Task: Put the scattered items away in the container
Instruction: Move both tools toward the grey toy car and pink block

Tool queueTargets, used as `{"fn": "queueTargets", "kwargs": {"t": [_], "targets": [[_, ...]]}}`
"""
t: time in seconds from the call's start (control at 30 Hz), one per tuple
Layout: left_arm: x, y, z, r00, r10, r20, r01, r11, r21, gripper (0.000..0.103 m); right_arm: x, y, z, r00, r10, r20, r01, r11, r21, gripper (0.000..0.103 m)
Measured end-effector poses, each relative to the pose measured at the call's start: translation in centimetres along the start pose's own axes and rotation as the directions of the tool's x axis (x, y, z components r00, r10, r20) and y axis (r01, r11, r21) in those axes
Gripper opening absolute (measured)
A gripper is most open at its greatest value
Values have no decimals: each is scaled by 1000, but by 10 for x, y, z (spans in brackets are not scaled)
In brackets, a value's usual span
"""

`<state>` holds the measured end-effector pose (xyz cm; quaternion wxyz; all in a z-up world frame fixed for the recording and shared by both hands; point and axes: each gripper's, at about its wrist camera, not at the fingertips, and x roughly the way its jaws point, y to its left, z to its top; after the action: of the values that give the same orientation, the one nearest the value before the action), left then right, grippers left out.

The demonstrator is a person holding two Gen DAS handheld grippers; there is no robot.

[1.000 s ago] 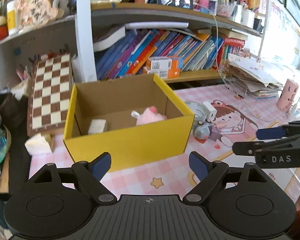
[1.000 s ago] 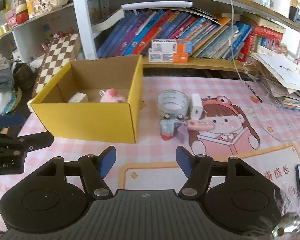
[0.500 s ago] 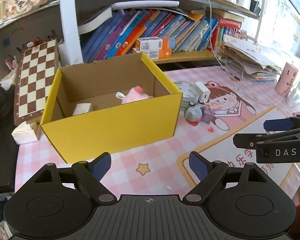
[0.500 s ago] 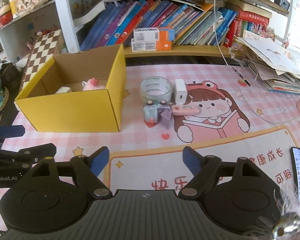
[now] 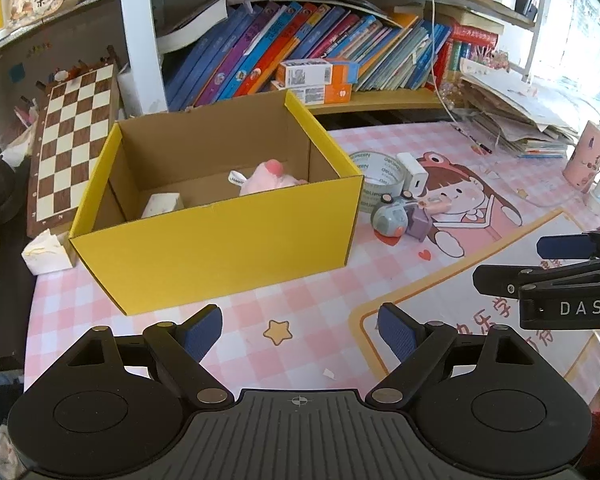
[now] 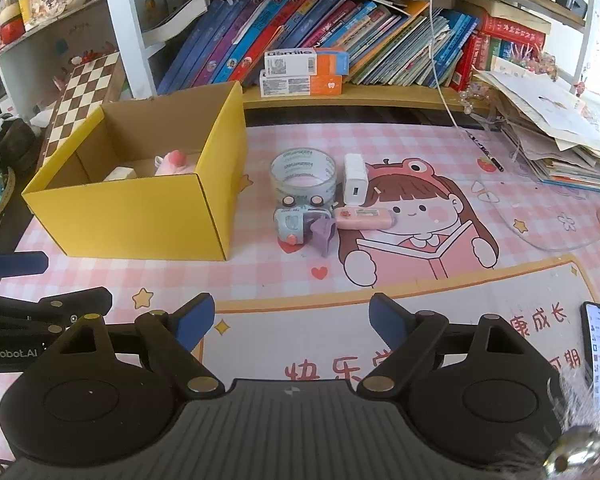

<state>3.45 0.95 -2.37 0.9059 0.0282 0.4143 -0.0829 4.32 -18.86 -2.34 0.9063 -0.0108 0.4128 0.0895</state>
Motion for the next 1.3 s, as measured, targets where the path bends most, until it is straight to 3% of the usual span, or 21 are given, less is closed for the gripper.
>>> {"fn": "queueTargets", "kwargs": {"t": [0.1, 0.43, 0.8, 1.1, 1.3], "targets": [[1, -6, 1, 1000, 15, -1, -15, 1000, -3, 96, 2, -5, 1, 1000, 12, -6, -13, 1000, -6, 84], [8, -30, 5, 999, 48, -22, -48, 999, -4, 97, 9, -29, 4, 998, 51, -22, -52, 999, -17, 86], [15, -60, 9, 996, 86, -38, -86, 996, -14, 97, 16, -64, 6, 995, 91, -35, -91, 996, -16, 95], [19, -90, 17, 994, 104, -16, -104, 994, 20, 97, 17, -92, 10, 995, 101, -19, -102, 995, -8, 99], [23, -112, 28, 996, 94, 5, -94, 991, 93, 97, 14, -113, 14, 995, 96, 15, -96, 995, 33, 99]]}}
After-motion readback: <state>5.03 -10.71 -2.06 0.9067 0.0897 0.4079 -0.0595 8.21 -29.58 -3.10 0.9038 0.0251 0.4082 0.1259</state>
